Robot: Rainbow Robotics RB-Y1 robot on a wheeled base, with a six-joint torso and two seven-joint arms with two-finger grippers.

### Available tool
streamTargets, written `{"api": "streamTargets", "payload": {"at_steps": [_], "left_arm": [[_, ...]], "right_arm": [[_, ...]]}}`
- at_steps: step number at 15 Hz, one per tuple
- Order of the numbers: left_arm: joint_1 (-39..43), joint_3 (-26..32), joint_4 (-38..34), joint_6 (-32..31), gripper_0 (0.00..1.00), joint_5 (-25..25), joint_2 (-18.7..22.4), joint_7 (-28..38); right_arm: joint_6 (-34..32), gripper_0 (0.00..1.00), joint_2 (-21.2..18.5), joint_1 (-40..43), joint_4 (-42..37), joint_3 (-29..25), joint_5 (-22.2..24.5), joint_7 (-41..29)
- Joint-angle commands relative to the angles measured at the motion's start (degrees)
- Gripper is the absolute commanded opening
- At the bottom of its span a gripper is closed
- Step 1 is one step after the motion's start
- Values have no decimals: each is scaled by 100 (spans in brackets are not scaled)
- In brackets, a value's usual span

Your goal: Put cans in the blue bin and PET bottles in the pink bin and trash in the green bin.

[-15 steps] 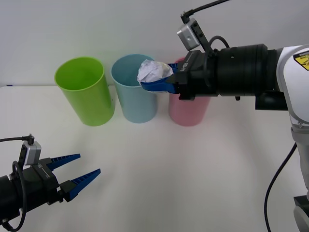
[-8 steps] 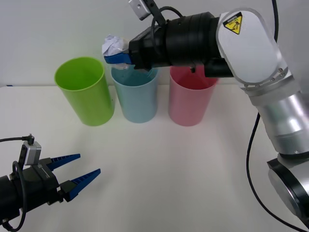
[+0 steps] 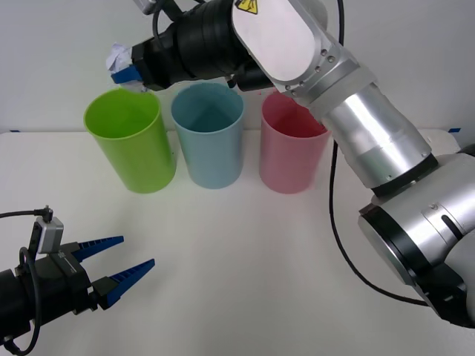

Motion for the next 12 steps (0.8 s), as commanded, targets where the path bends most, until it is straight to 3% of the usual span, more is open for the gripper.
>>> {"api": "streamTargets", "payload": {"at_steps": [1,4,7,12], "left_arm": [[0,0,0,0,100,0,0,0],[0,0,0,0,100,0,0,0],[0,0,0,0,100,0,0,0],[0,0,0,0,100,0,0,0]], "right_arm": [[316,0,375,-585,970,86,148,0],[1046,0,551,-1139,1884,719,-37,-202],[1617,0,577,-1332,2139,1528,-133,-589],[2777,0,835,-1367,2807,1941,-248,-580]]}}
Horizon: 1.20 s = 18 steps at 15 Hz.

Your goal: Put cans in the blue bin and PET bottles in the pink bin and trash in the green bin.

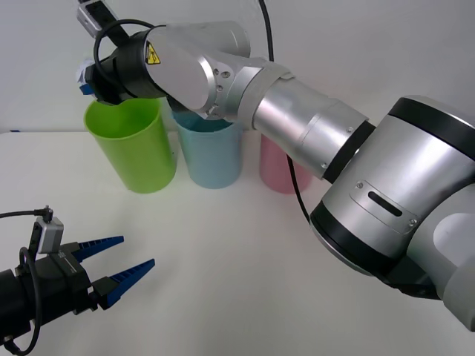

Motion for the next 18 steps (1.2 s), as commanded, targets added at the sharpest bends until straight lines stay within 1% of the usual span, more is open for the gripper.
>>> {"api": "streamTargets", "payload": {"at_steps": [1,3,4,6,7,11,15,18], "left_arm": [[0,0,0,0,100,0,0,0],[0,0,0,0,100,0,0,0],[0,0,0,0,100,0,0,0],[0,0,0,0,100,0,0,0],[0,0,0,0,100,0,0,0],[0,0,0,0,100,0,0,0],[0,0,0,0,100,0,0,0],[0,0,0,0,100,0,0,0]], "right_arm": [[504,0,71,-13,357,22,74,33],[724,0,71,-13,542,22,153,94],[732,0,71,-13,577,22,180,129],[732,0,71,-4,577,207,189,129],[724,0,71,-4,577,365,109,129],[724,0,71,13,595,699,-110,129],[759,0,71,127,595,708,-128,129],[759,0,71,145,595,708,-225,129]]}}
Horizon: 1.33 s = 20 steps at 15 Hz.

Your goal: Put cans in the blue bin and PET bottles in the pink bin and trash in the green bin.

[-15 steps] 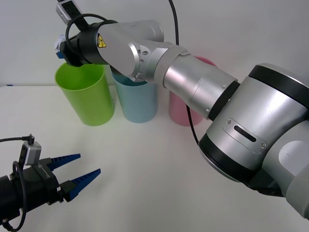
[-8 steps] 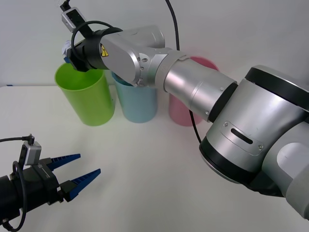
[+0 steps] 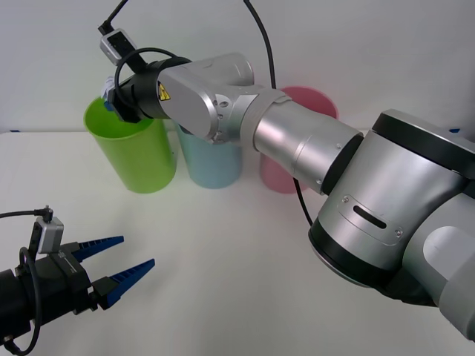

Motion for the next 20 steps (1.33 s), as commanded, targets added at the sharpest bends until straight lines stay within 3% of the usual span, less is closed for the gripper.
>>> {"api": "streamTargets", "payload": {"at_steps": [1,11,17,18,19,20], "left_arm": [[0,0,0,0,100,0,0,0],[0,0,0,0,100,0,0,0],[0,0,0,0,100,0,0,0],[0,0,0,0,100,0,0,0],[0,0,0,0,100,0,0,0],[0,0,0,0,100,0,0,0]], "right_arm": [[1,0,-1,-5,0,-6,-108,1],[265,0,-1,-5,-123,-15,-529,168],[282,0,-1,-5,-114,-15,-529,212],[361,39,-1,-5,-114,-15,-529,247],[440,95,-1,4,-114,-15,-565,476],[493,100,-1,4,-114,-15,-565,563]]}}
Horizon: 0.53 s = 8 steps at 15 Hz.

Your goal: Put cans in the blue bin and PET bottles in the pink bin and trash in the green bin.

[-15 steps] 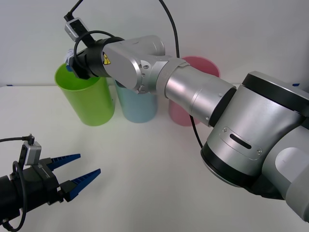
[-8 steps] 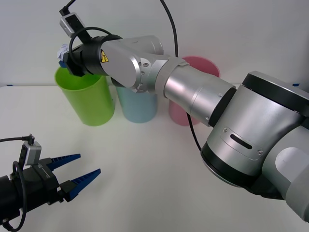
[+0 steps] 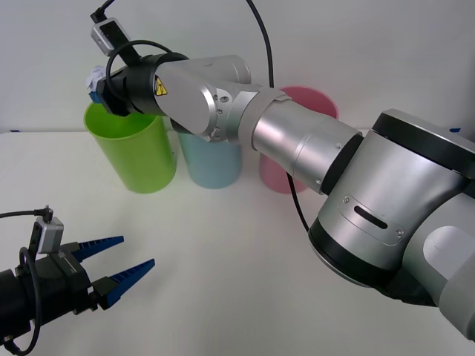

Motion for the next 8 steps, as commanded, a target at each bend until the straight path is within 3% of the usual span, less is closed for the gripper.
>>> {"api": "streamTargets", "payload": {"at_steps": [1,8], "left_arm": [[0,0,0,0,100,0,0,0],[0,0,0,0,100,0,0,0]], "right_arm": [[155,100,0,7,0,-1,-57,256],[190,100,0,-2,0,-1,-66,256]]}}
